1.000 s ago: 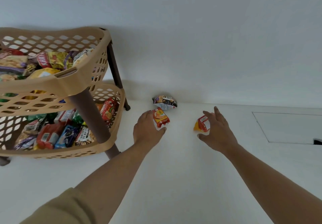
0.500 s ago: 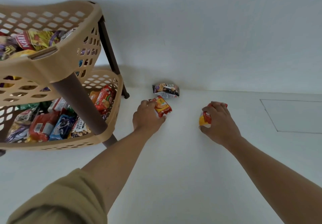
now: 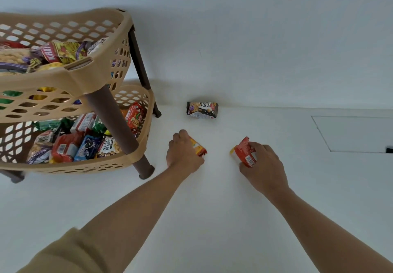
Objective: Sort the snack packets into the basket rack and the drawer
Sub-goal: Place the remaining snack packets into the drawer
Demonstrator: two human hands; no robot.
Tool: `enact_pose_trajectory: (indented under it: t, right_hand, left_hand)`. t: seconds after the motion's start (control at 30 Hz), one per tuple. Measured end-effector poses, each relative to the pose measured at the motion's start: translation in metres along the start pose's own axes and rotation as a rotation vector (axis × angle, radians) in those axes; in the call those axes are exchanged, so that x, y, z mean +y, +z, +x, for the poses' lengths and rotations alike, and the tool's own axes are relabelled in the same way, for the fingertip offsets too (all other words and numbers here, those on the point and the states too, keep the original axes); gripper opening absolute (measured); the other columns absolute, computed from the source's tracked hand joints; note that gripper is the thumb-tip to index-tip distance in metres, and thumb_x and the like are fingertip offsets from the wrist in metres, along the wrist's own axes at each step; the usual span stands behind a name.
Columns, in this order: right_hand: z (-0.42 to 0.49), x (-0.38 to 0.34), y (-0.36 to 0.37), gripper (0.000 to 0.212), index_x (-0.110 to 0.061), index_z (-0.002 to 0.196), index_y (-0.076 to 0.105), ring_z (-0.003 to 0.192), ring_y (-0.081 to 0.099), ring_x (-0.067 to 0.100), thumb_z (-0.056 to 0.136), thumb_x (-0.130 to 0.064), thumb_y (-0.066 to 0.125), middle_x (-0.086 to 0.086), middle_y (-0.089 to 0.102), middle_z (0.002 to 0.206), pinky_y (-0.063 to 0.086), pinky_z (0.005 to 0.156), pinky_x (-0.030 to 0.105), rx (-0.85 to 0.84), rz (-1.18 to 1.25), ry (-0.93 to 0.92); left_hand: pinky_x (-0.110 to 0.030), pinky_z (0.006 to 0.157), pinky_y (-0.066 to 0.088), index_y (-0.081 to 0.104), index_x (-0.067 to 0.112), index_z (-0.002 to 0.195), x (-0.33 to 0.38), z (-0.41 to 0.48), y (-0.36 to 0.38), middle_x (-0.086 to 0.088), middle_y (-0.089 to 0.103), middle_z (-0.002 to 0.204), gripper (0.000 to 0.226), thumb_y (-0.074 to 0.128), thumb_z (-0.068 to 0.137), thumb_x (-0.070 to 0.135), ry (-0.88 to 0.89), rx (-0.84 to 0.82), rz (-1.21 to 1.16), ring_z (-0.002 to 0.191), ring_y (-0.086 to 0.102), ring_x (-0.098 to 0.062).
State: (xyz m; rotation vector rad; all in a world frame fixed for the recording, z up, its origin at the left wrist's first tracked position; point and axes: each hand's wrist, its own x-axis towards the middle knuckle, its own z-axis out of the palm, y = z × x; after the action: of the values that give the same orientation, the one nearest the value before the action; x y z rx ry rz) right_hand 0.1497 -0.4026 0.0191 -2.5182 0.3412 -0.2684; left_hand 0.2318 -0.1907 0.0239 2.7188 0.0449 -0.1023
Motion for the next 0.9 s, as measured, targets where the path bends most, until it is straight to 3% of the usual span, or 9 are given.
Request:
enact_pose_trajectory:
  t: [0.23,0.3,0.37,0.47,0.63,0.77,0.9]
  right_hand:
    - [-0.066,-0.012,-0.008,0.066,-0.019,0.131,0.052,0.098,0.056,0.015,0.070,-0.024,0.076,-0.002,0.057,0.115,0.046,0.082,0.028,-0.033,0.166,-0.029]
    - [-0.086,-0.023,-0.006,0.070,-0.013,0.133,0.052,0.100,0.057,0.016,0.069,-0.026,0.079,0.001,0.056,0.118,0.047,0.085,0.025,-0.069,0.200,-0.014]
    - [-0.104,-0.039,-0.002,0.064,-0.012,0.125,0.059,0.091,0.057,0.008,0.068,-0.027,0.081,0.002,0.056,0.115,0.042,0.074,0.007,-0.105,0.218,-0.041]
    - [-0.133,-0.068,0.005,0.047,-0.020,0.107,0.068,0.079,0.057,-0.001,0.064,-0.027,0.084,-0.004,0.055,0.101,0.040,0.063,0.000,-0.165,0.290,-0.114]
    - [-0.190,-0.121,0.026,0.046,-0.034,0.104,0.063,0.085,0.058,-0.007,0.064,-0.030,0.085,-0.013,0.060,0.096,0.045,0.068,0.006,-0.359,0.397,-0.255]
    - [-0.240,-0.174,0.049,0.048,-0.031,0.108,0.065,0.084,0.063,0.001,0.065,-0.033,0.085,-0.013,0.063,0.096,0.052,0.070,0.017,-0.551,0.422,-0.399]
    - [-0.292,-0.224,0.068,0.048,-0.031,0.110,0.064,0.086,0.063,0.003,0.066,-0.039,0.083,-0.013,0.063,0.097,0.051,0.071,0.014,-0.707,0.432,-0.554]
  left_hand:
    - [-0.033,0.084,0.052,0.032,0.030,0.135,-0.049,-0.120,-0.032,0.012,0.039,0.118,0.092,0.084,0.058,0.030,0.082,0.002,-0.266,0.110,0.049,-0.014]
    - [-0.031,0.090,0.049,0.029,0.032,0.140,-0.064,-0.157,-0.043,0.011,0.042,0.126,0.098,0.083,0.058,0.030,0.071,0.016,-0.327,0.113,0.048,-0.012]
    - [-0.032,0.095,0.048,0.023,0.035,0.144,-0.082,-0.193,-0.055,0.012,0.041,0.133,0.104,0.084,0.060,0.033,0.050,0.043,-0.355,0.117,0.046,-0.009]
    - [-0.029,0.094,0.049,0.021,0.043,0.141,-0.114,-0.251,-0.071,0.017,0.042,0.131,0.102,0.080,0.058,0.037,-0.001,0.086,-0.392,0.114,0.048,-0.006]
    - [-0.013,0.080,0.042,0.026,0.053,0.134,-0.180,-0.350,-0.090,0.027,0.045,0.123,0.094,0.074,0.054,0.041,-0.170,0.220,-0.421,0.109,0.046,0.011]
    - [-0.013,0.080,0.042,0.030,0.048,0.136,-0.235,-0.407,-0.110,0.023,0.047,0.125,0.093,0.077,0.056,0.037,-0.326,0.320,-0.420,0.110,0.049,0.006]
    - [-0.017,0.084,0.043,0.034,0.040,0.138,-0.289,-0.450,-0.129,0.018,0.049,0.124,0.093,0.077,0.056,0.037,-0.438,0.418,-0.419,0.108,0.051,0.001]
